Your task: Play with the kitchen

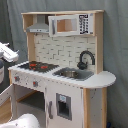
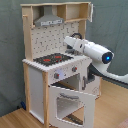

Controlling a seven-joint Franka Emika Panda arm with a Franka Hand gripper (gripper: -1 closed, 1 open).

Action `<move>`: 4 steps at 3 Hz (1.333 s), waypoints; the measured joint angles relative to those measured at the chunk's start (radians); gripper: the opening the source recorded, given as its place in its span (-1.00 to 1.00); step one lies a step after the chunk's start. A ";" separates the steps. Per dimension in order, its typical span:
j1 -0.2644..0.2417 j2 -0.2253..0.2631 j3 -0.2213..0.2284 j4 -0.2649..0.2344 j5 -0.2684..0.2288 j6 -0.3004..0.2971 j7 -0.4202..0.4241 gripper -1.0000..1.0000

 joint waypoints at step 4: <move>0.123 0.000 0.055 -0.269 -0.016 0.274 -0.111 1.00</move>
